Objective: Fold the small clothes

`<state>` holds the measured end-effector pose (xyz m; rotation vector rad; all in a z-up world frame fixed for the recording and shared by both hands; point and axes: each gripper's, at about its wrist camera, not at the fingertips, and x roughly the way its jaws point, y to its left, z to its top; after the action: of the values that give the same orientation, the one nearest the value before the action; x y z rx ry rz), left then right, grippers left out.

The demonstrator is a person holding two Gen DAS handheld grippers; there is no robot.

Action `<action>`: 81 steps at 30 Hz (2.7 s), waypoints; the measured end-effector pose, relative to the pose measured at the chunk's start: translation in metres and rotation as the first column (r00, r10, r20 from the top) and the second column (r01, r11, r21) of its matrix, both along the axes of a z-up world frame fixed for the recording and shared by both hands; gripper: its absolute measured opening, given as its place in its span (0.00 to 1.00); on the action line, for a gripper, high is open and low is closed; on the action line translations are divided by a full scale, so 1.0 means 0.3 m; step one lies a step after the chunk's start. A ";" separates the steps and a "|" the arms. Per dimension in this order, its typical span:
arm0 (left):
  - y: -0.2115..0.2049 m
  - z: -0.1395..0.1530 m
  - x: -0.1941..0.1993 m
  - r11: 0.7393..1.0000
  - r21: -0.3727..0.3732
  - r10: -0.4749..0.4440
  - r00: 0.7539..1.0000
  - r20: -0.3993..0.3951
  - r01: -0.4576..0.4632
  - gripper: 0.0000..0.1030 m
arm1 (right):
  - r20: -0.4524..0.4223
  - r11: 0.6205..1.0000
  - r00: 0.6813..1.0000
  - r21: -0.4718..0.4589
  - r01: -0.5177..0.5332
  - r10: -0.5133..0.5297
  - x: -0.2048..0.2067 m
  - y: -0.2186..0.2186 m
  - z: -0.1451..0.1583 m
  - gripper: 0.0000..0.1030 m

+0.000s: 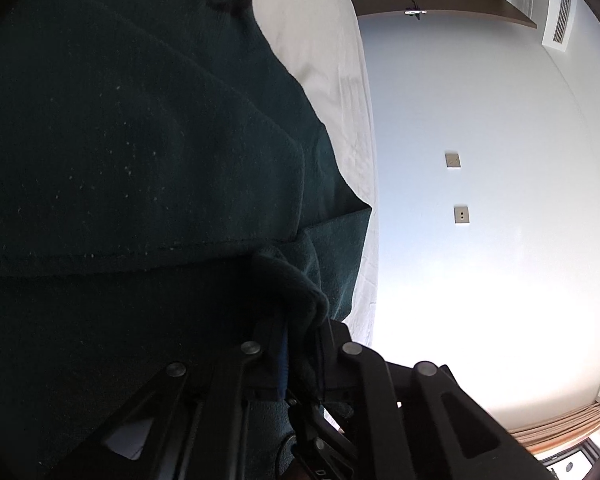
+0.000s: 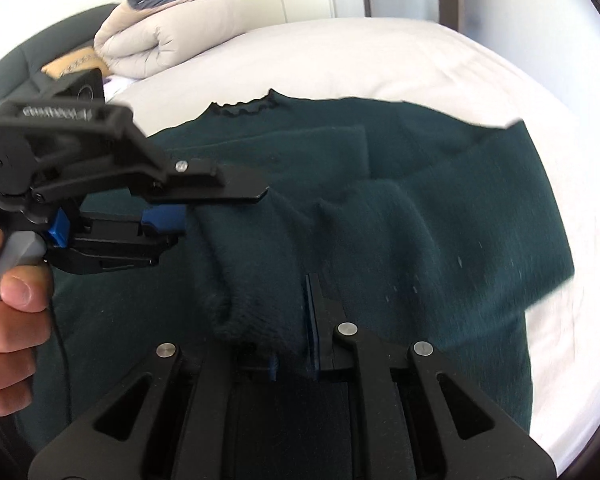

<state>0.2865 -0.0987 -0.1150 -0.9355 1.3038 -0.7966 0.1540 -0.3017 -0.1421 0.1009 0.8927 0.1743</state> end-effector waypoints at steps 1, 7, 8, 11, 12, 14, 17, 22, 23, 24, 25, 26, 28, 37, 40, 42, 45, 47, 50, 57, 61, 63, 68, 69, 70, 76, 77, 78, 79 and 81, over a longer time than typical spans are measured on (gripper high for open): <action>0.002 0.003 -0.002 1.000 0.006 0.001 1.000 0.008 -0.001 0.08 | -0.001 1.000 1.000 0.025 0.009 -0.009 -0.018 -0.013 0.003 0.10; 0.059 0.085 -0.001 0.998 0.056 0.010 0.995 0.101 -0.016 0.07 | 0.003 0.955 0.997 0.286 0.076 -0.080 -0.137 -0.143 0.016 0.64; 0.065 0.106 0.002 0.998 0.065 0.008 0.992 0.123 -0.016 0.07 | 0.014 0.929 0.995 0.359 0.092 -0.103 -0.157 -0.172 0.032 0.72; 0.110 0.186 0.009 0.994 0.107 0.008 0.980 0.201 -0.030 0.07 | -0.006 0.831 0.988 0.539 0.136 -0.157 -0.174 -0.267 0.008 0.78; 0.127 0.208 0.015 0.993 0.111 0.013 0.976 0.216 -0.038 0.07 | -0.037 0.782 0.984 0.601 0.161 -0.174 -0.164 -0.299 -0.008 0.78; 0.157 0.243 0.020 0.992 0.115 0.020 0.972 0.235 -0.048 0.07 | -0.108 0.629 0.975 0.749 0.207 -0.193 -0.155 -0.356 -0.044 0.78; 0.205 0.297 0.028 0.990 0.126 0.027 0.963 0.270 -0.063 0.07 | -0.134 0.477 0.969 0.851 0.220 -0.208 -0.116 -0.399 -0.088 0.78; 0.311 0.370 0.058 0.979 0.168 0.053 0.941 0.334 -0.115 0.07 | -0.206 0.306 0.951 0.913 0.271 -0.230 -0.016 -0.435 -0.169 0.78; 0.347 0.375 0.069 0.975 0.178 0.068 0.938 0.340 -0.135 0.07 | -0.217 0.260 0.944 0.924 0.281 -0.247 -0.010 -0.452 -0.181 0.78; 0.377 0.372 0.077 0.972 0.182 0.081 0.937 0.339 -0.150 0.07 | -0.222 0.231 0.939 0.930 0.284 -0.261 -0.004 -0.464 -0.187 0.78; 0.418 0.364 0.090 0.967 0.188 0.101 0.937 0.334 -0.171 0.07 | -0.222 0.203 0.934 0.938 0.283 -0.279 -0.001 -0.477 -0.190 0.78; 0.454 0.350 0.098 0.964 0.192 0.116 0.937 0.329 -0.187 0.07 | -0.219 0.196 0.932 0.939 0.281 -0.289 0.000 -0.483 -0.191 0.78; 0.529 0.309 0.120 0.953 0.208 0.149 0.939 0.310 -0.219 0.07 | -0.219 0.190 0.928 0.940 0.284 -0.302 -0.016 -0.496 -0.193 0.78; 0.656 0.086 0.157 0.927 0.270 0.210 0.958 0.195 -0.259 0.07 | -0.210 0.164 0.921 0.947 0.275 -0.329 -0.061 -0.529 -0.214 0.78; 0.644 0.062 0.144 0.930 0.268 0.206 0.961 0.182 -0.250 0.07 | -0.216 0.171 0.918 0.944 0.284 -0.331 -0.044 -0.532 -0.207 0.78; 0.625 0.044 0.141 0.933 0.266 0.200 0.964 0.175 -0.242 0.07 | -0.222 0.173 0.916 0.941 0.291 -0.333 -0.002 -0.507 -0.215 0.78; 0.603 0.034 0.134 0.937 0.263 0.195 0.968 0.160 -0.232 0.07 | -0.226 0.183 0.915 0.937 0.298 -0.334 0.012 -0.502 -0.198 0.78; 0.607 0.022 0.132 0.937 0.256 0.202 0.967 0.155 -0.237 0.07 | -0.223 0.180 0.907 0.937 0.301 -0.357 0.030 -0.520 -0.185 0.78; 0.615 0.006 0.135 0.935 0.252 0.216 0.965 0.151 -0.249 0.08 | -0.230 0.170 0.894 0.934 0.314 -0.385 0.059 -0.558 -0.196 0.78; 0.614 -0.010 0.133 0.936 0.254 0.212 0.966 0.148 -0.244 0.20 | -0.228 0.093 0.887 0.953 0.288 -0.401 0.000 -0.646 -0.242 0.76; 0.623 -0.018 0.142 0.931 0.272 0.209 0.966 0.150 -0.243 0.21 | -0.227 0.080 0.884 0.956 0.283 -0.410 0.008 -0.653 -0.247 0.75; 0.635 -0.027 0.142 0.930 0.268 0.218 0.965 0.143 -0.250 0.21 | -0.222 0.088 0.883 0.956 0.281 -0.413 -0.001 -0.658 -0.238 0.76; 0.643 -0.014 0.131 0.921 0.291 0.223 0.963 0.152 -0.259 0.28 | -0.236 0.128 0.880 0.941 0.312 -0.413 -0.034 -0.625 -0.208 0.77; 0.645 0.005 0.122 0.915 0.304 0.226 0.961 0.160 -0.266 0.37 | -0.249 0.142 0.880 0.934 0.329 -0.405 -0.048 -0.613 -0.197 0.77; 0.647 0.023 0.111 0.908 0.315 0.231 0.957 0.174 -0.276 0.42 | -0.263 0.165 0.880 0.922 0.350 -0.396 -0.063 -0.601 -0.182 0.78; 0.589 0.157 0.036 0.828 0.450 0.179 0.919 0.352 -0.334 0.55 | -0.166 0.372 0.923 0.879 0.298 -0.348 -0.057 -0.537 0.002 0.78; 0.565 0.168 0.031 0.820 0.467 0.155 0.913 0.376 -0.332 0.56 | -0.149 0.391 0.932 0.877 0.279 -0.331 -0.027 -0.529 0.022 0.78; 0.532 0.179 0.025 0.813 0.480 0.124 0.904 0.410 -0.330 0.57 | -0.140 0.404 0.939 0.875 0.266 -0.313 0.009 -0.524 0.036 0.78; 0.512 0.181 0.023 0.817 0.477 0.106 0.897 0.428 -0.324 0.58 | -0.137 0.414 0.944 0.873 0.258 -0.300 0.044 -0.526 0.045 0.78; 0.467 0.172 0.027 0.837 0.458 0.068 0.887 0.457 -0.300 0.62 | -0.124 0.428 0.952 0.872 0.239 -0.280 0.126 -0.532 0.053 0.78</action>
<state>0.2947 0.0414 -0.0634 -0.4087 0.9443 -0.4177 0.1919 -0.4614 -0.1264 1.2334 0.6447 0.3384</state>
